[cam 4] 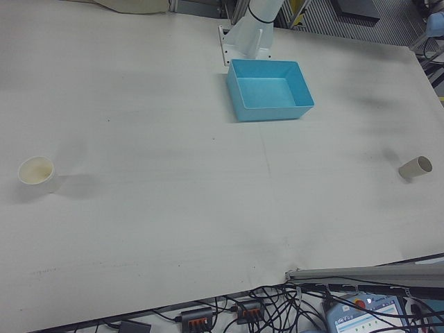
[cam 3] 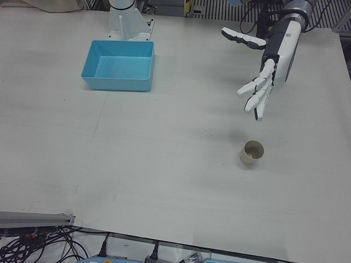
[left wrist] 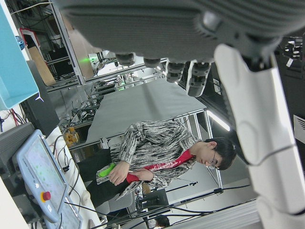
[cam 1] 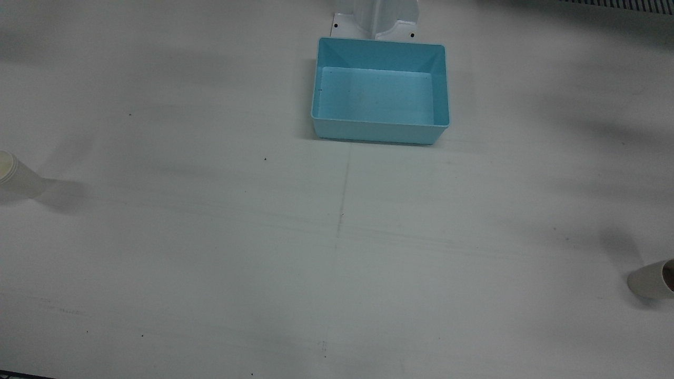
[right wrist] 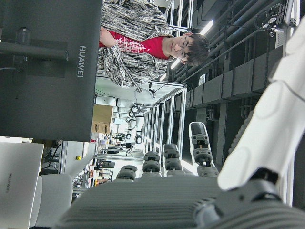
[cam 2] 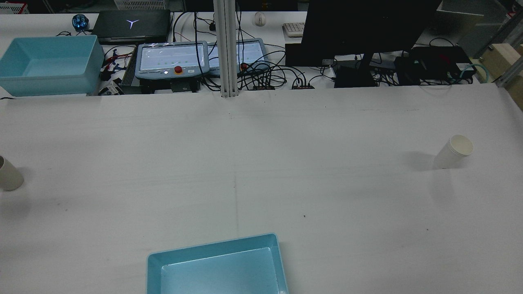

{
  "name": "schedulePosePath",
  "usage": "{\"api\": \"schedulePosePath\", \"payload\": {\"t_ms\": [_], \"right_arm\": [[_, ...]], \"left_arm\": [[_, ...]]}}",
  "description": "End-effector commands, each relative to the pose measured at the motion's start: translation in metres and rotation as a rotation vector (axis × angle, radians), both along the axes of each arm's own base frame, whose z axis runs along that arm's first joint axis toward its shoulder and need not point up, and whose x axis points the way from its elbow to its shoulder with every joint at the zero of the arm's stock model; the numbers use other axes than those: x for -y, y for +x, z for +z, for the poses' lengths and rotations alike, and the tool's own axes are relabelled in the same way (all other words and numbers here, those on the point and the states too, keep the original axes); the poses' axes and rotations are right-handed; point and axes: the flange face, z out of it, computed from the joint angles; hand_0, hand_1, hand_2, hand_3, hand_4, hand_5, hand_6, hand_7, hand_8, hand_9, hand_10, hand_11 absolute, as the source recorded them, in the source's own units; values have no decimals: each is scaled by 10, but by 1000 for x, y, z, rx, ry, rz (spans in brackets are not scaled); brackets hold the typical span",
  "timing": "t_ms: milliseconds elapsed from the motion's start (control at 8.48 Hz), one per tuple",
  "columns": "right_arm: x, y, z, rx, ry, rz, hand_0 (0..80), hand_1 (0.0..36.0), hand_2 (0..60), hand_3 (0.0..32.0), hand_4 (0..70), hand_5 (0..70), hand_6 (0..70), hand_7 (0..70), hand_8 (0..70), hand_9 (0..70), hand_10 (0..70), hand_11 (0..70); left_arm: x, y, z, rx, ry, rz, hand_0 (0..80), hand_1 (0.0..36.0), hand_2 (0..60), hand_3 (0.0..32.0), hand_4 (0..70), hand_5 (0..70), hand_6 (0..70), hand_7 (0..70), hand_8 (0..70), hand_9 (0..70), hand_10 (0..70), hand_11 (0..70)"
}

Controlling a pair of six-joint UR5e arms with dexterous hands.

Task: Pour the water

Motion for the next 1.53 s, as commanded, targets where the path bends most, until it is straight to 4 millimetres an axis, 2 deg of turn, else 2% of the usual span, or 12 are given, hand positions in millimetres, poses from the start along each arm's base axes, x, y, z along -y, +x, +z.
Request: {"api": "schedulePosePath", "payload": {"t_ms": [0,118,236,354,590,708,826,944,1062,1180,1298,1416], "right_arm": [[21,-20,-19,-1,40,-50,505,97,0,0,233,178,74,117,71,72,22,42],[22,-21,-22,-3,43,-54,510,103,0,0,237,183,84,132,79,85,31,54],[21,-22,-25,-3,46,-56,516,113,0,0,228,181,86,139,82,89,38,67],[24,-26,-27,-5,52,-66,520,119,0,0,219,178,84,137,78,86,37,66],[28,-47,-39,-31,65,-110,524,123,0,0,227,184,87,138,79,86,32,59],[27,-50,-48,-50,61,-125,528,126,0,0,236,190,91,143,80,87,30,55],[34,-51,-48,-55,57,-125,530,127,0,0,272,204,104,162,85,94,32,58],[32,-51,-32,-63,29,-122,521,116,0,0,278,204,106,165,88,98,35,62],[28,-52,-5,-67,-15,-122,505,94,0,0,253,191,99,156,88,99,39,65],[35,-55,27,-76,-22,-124,491,74,0,0,207,174,80,135,82,91,40,66],[46,-61,36,-75,0,-134,480,61,0,0,166,159,64,115,76,82,41,67],[49,-65,34,-76,5,-145,478,58,0,0,174,165,68,121,77,83,42,68]], "left_arm": [[37,14,112,44,-36,-8,570,98,0,16,93,177,45,108,16,11,20,47],[43,16,151,72,-38,-16,588,123,0,10,91,180,46,107,16,11,23,53],[43,15,163,157,-18,-40,625,164,0,0,92,189,49,111,25,22,28,64],[34,11,186,189,-12,-50,646,185,0,0,109,192,54,127,39,39,34,74],[23,8,286,198,-44,-57,623,161,0,0,183,199,74,145,36,36,45,86],[18,0,301,188,-38,-110,619,157,0,0,184,202,73,143,29,28,46,88],[12,-1,313,216,-40,-124,606,146,0,0,183,201,74,147,34,33,47,87],[12,0,321,245,-34,-130,599,139,0,0,189,195,70,149,43,41,45,83],[8,29,333,251,-37,-66,594,132,0,0,197,190,70,148,43,41,46,84],[0,49,349,245,-57,-65,589,127,0,0,192,184,64,139,32,26,43,80],[-5,57,360,249,-74,-70,582,120,0,0,169,175,58,132,27,19,42,78],[-5,61,361,251,-75,-64,578,116,0,0,172,174,60,133,27,19,40,75]]}}
